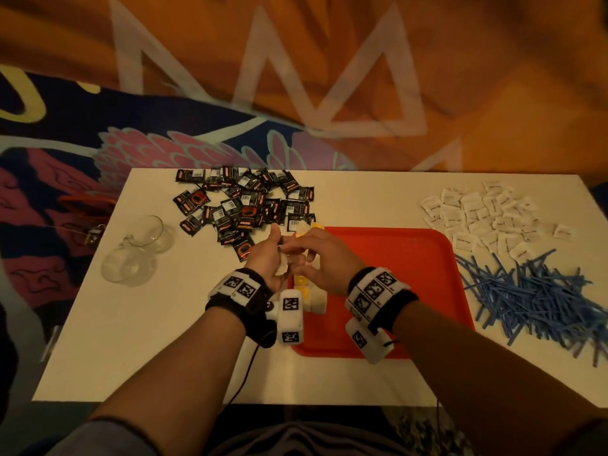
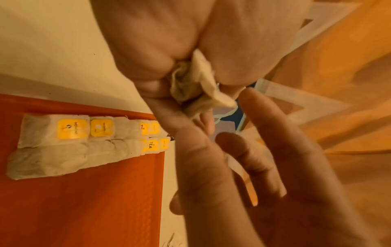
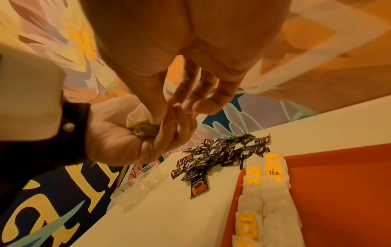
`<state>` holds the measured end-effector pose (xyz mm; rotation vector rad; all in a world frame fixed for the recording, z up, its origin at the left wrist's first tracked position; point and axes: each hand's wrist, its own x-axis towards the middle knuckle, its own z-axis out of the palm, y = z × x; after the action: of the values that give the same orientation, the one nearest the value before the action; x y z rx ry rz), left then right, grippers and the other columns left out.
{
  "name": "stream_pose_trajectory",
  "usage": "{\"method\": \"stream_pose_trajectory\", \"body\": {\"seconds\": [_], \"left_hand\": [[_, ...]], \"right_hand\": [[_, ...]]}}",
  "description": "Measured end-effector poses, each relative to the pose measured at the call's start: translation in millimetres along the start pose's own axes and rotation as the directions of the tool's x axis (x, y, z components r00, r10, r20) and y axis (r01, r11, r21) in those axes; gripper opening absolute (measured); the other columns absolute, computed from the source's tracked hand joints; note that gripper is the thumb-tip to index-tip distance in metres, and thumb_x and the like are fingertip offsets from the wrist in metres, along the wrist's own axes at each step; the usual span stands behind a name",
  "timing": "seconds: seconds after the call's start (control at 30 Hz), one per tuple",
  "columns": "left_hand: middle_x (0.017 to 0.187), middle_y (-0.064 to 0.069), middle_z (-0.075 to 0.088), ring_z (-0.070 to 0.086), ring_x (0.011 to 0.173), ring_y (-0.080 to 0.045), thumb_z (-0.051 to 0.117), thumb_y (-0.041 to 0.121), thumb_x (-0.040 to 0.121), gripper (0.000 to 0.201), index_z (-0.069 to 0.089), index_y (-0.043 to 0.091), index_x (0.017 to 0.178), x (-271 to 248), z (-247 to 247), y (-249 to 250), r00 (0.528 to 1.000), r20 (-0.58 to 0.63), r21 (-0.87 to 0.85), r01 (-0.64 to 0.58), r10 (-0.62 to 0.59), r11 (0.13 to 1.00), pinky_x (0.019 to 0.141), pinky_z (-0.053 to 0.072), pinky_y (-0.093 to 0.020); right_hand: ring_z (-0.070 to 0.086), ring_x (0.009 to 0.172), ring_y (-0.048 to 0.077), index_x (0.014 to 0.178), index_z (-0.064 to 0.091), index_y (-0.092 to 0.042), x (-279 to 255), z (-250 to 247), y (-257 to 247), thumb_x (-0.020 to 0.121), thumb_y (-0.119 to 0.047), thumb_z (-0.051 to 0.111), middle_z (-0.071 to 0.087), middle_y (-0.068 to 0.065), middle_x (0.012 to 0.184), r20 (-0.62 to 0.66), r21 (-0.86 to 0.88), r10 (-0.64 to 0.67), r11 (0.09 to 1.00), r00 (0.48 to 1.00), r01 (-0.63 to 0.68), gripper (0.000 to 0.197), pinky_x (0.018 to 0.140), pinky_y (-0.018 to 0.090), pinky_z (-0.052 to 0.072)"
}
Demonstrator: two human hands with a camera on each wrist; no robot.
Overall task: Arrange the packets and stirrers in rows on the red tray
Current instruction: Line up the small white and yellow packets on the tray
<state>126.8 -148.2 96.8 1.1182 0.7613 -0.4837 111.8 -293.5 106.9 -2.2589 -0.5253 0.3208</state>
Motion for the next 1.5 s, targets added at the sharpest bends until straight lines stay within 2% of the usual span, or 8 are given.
{"method": "stream_pose_trajectory", "body": {"seconds": [0.2, 0.47, 0.8, 0.9, 1.0, 1.17, 1.3, 1.5], "left_hand": [[0.066, -0.007, 0.062, 0.055, 0.053, -0.021, 0.049, 0.059, 0.094, 0.049, 0.064, 0.013, 0.089, -1.2, -1.5, 3.6, 0.996, 0.084, -0.025, 0.035, -0.033, 0.999, 0.05, 0.046, -0.026], [0.066, 0.0, 0.054, 0.034, 0.043, -0.008, 0.051, 0.04, 0.102, 0.035, 0.062, 0.012, 0.085, -10.7, -9.2, -3.3, 0.981, 0.074, 0.177, -0.189, 0.178, 0.966, 0.037, 0.024, -0.019], [0.082, 0.008, 0.069, 0.058, 0.067, 0.002, 0.073, 0.015, 0.088, 0.012, 0.072, 0.025, 0.082, -19.7, 1.8, 12.8, 0.729, 0.24, 0.459, -0.667, 0.641, 0.587, 0.072, 0.048, -0.026], [0.078, 0.005, 0.069, 0.06, 0.068, 0.001, 0.074, 0.012, 0.087, 0.013, 0.071, 0.023, 0.081, -19.4, 5.3, 16.7, 0.706, 0.276, 0.446, -0.695, 0.652, 0.564, 0.071, 0.05, -0.021], [0.077, -0.001, 0.069, 0.062, 0.069, -0.006, 0.076, 0.015, 0.086, 0.008, 0.071, 0.019, 0.081, -20.2, 6.5, 19.7, 0.699, 0.336, 0.457, -0.707, 0.631, 0.54, 0.07, 0.053, -0.021], [0.081, -0.003, 0.068, 0.062, 0.076, -0.014, 0.071, 0.008, 0.089, 0.015, 0.069, 0.022, 0.082, -13.6, 3.1, 25.0, 0.722, 0.296, 0.445, -0.683, 0.625, 0.579, 0.073, 0.054, -0.027], [0.082, -0.003, 0.069, 0.062, 0.068, -0.009, 0.071, 0.013, 0.09, 0.008, 0.07, 0.021, 0.089, -11.8, -0.3, 22.2, 0.793, 0.303, 0.482, -0.606, 0.529, 0.632, 0.061, 0.047, -0.017], [0.075, -0.007, 0.071, 0.064, 0.066, -0.018, 0.073, 0.011, 0.088, 0.006, 0.073, 0.016, 0.085, 2.3, -9.0, 13.1, 0.792, 0.266, 0.533, -0.596, 0.549, 0.601, 0.074, 0.056, -0.038]], "right_hand": [[0.055, 0.096, 0.01, 0.089, 0.073, -0.021, 3.6, -4.3, -8.9, 0.084, -0.02, 0.074, 0.06, -0.003, 0.103, -0.085, 0.048, -0.016, 0.999, 0.996, 0.02, 0.005, 0.088, 0.027, 0.044], [0.058, 0.068, 0.022, 0.081, 0.057, -0.024, 11.3, -15.3, -4.7, 0.093, -0.017, 0.062, 0.067, 0.006, 0.074, -0.174, 0.486, 0.298, 0.855, 0.939, -0.181, 0.015, 0.068, 0.04, 0.051], [0.056, 0.061, 0.014, 0.084, 0.058, -0.025, 11.2, -17.6, 4.2, 0.086, -0.001, 0.062, 0.063, -0.006, 0.06, -0.191, 0.498, 0.34, 0.842, 0.921, -0.207, 0.024, 0.064, 0.036, 0.047], [0.064, 0.078, 0.012, 0.091, 0.061, -0.027, 8.8, -20.0, 7.2, 0.081, -0.001, 0.07, 0.069, -0.009, 0.084, -0.162, 0.506, 0.304, 0.842, 0.939, -0.185, 0.029, 0.074, 0.032, 0.053], [0.067, 0.086, 0.004, 0.089, 0.066, -0.03, 6.3, -22.2, 9.2, 0.083, -0.017, 0.075, 0.071, -0.008, 0.092, -0.201, 0.435, 0.25, 0.889, 0.947, -0.142, 0.017, 0.078, 0.02, 0.053], [0.051, 0.049, -0.003, 0.077, 0.068, -0.017, 7.9, -20.4, 13.5, 0.089, -0.019, 0.069, 0.061, -0.013, 0.061, -0.196, 0.411, 0.316, 0.886, 0.928, -0.215, 0.012, 0.055, 0.021, 0.04], [0.066, 0.063, 0.01, 0.084, 0.07, -0.01, 8.6, -17.5, 13.8, 0.089, -0.017, 0.07, 0.071, 0.003, 0.075, -0.149, 0.447, 0.323, 0.865, 0.935, -0.228, 0.008, 0.061, 0.025, 0.052], [0.066, 0.068, 0.01, 0.074, 0.069, -0.028, 4.4, -3.9, 23.7, 0.082, -0.02, 0.077, 0.07, -0.004, 0.072, -0.079, 0.426, 0.366, 0.853, 0.927, -0.301, 0.014, 0.07, 0.029, 0.054]]}}
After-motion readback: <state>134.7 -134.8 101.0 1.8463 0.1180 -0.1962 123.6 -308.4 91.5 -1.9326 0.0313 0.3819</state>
